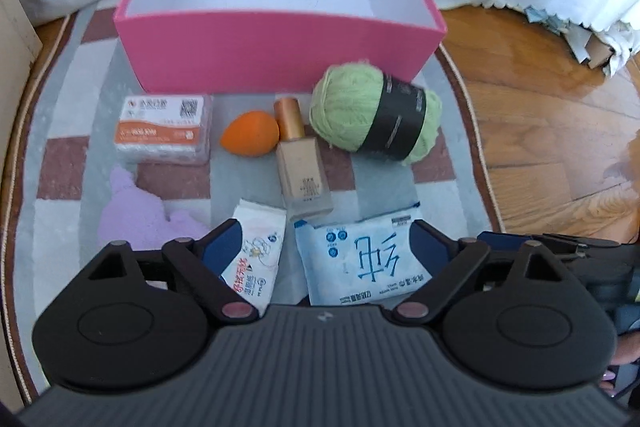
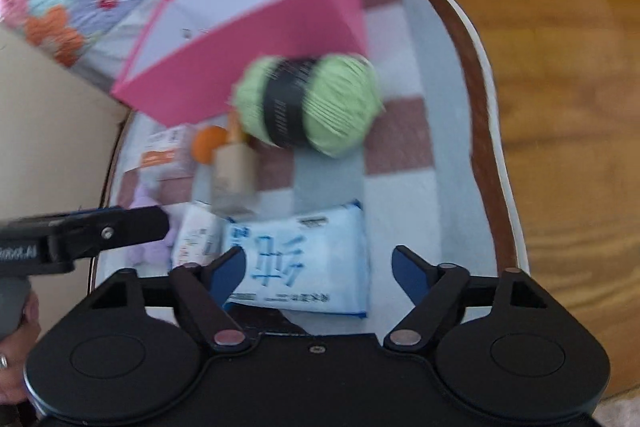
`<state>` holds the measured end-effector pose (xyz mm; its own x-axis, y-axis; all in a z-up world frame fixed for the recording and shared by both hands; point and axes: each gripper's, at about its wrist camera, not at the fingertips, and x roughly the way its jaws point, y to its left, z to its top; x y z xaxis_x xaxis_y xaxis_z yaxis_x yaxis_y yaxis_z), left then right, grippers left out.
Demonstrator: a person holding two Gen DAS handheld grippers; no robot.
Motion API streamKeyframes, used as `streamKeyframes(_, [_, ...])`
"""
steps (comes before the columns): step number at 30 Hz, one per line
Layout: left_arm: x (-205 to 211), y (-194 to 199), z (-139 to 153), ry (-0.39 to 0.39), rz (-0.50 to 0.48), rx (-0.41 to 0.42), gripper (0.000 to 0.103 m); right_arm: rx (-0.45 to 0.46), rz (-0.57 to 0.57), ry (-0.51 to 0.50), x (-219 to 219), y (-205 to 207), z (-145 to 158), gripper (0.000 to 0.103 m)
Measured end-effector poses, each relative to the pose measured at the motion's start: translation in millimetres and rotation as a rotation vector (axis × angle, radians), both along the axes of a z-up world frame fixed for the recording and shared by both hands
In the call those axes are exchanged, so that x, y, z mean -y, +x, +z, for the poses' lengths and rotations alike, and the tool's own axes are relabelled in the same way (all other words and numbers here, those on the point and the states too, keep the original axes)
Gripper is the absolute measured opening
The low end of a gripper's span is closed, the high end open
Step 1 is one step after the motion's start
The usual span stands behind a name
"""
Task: Organize objects
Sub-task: 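Lower the left tool onto the blue-and-white wipe pack and close, then carry the wipe pack with the left tool into the pink box and release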
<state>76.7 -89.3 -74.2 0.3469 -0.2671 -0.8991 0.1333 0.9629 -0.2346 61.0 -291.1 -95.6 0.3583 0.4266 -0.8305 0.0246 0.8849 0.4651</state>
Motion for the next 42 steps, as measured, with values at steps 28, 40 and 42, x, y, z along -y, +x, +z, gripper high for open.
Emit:
streamKeyframes(28, [14, -16, -78, -0.096, 0.055, -0.072, 0.037, -0.105, -0.020, 0.012, -7, 0, -28, 0.035])
streamKeyframes(40, [8, -23, -1, -0.097, -0.055, 0.110, 0.035, 0.014, -0.024, 0.112, -1, -23, 11, 0.038])
streamKeyframes(42, [7, -22, 16, -0.079, -0.076, 0.144, 0.035, 0.044, -0.021, 0.124, -6, -24, 21, 0.038])
